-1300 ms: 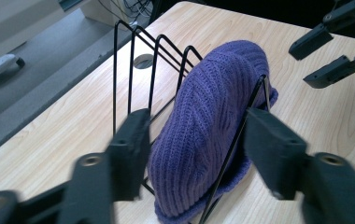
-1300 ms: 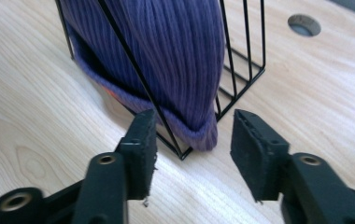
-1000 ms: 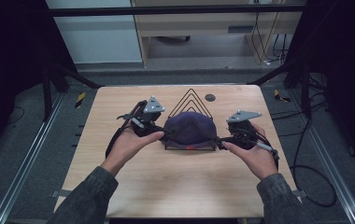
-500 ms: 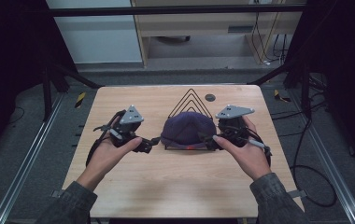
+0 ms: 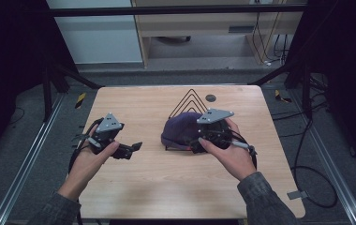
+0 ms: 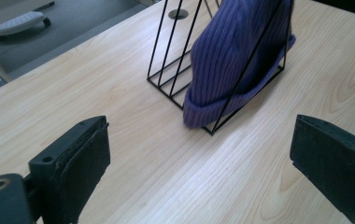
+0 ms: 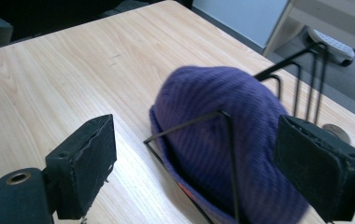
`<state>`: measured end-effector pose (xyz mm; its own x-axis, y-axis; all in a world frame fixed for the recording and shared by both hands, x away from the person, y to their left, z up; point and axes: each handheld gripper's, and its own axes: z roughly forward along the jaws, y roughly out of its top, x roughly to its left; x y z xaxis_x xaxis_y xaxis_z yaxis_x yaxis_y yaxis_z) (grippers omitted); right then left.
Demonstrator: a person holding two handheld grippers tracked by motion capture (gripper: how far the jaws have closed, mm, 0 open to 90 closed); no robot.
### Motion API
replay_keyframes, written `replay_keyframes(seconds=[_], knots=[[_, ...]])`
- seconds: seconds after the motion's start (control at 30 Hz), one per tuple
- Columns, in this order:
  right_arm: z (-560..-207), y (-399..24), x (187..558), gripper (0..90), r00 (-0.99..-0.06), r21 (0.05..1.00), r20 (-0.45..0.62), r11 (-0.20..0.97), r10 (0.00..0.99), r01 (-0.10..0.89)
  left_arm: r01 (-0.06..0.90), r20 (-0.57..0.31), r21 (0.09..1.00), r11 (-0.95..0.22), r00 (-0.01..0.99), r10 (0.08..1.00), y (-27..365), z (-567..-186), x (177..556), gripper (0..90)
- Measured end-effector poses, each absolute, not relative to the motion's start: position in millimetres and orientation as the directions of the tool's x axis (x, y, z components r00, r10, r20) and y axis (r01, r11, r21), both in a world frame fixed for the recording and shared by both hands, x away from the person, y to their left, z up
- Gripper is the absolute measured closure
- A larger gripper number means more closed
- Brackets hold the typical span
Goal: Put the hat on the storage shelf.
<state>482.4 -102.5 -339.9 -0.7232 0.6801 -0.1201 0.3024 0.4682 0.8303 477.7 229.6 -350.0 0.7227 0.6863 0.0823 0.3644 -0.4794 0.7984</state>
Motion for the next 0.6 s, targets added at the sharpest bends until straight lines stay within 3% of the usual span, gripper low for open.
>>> replay_keyframes(seconds=[0.6], knots=[[-371,-44,474,11.3,-0.802,0.783,-0.136,0.559,0.582,0.273,0.414,0.093,0.768,-0.489,0.683,0.725,274,-386,465,4.8]])
